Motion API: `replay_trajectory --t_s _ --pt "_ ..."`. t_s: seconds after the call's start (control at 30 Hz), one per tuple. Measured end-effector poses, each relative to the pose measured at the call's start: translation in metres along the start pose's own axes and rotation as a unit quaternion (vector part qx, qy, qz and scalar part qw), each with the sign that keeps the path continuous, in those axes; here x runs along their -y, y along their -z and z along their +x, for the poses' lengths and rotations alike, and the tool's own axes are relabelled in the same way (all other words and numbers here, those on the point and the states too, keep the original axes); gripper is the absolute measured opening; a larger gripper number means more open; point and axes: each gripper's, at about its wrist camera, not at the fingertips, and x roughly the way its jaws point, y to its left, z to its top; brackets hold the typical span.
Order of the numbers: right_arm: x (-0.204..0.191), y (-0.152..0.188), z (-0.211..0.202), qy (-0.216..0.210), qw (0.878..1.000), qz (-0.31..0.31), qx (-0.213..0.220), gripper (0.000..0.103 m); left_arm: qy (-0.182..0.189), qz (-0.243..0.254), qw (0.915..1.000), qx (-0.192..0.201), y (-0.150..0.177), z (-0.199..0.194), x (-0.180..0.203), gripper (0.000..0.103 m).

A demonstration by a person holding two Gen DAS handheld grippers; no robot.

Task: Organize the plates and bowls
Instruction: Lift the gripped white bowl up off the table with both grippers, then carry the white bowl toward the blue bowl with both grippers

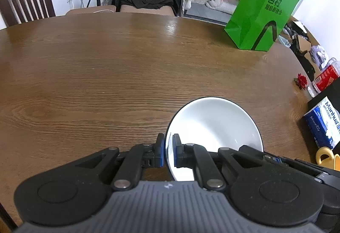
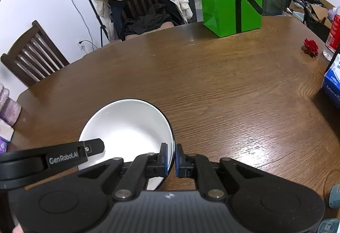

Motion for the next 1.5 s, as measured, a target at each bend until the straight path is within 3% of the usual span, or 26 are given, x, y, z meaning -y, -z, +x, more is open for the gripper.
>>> replay_trajectory --t_s 1.5 --pt "-0.144 0.059 -0.061 -0.073 0.992 -0.106 -0.008 0.007 -0.064 -0.089 0.9929 0.046 0.064 -0.124 -0.126 0.008"
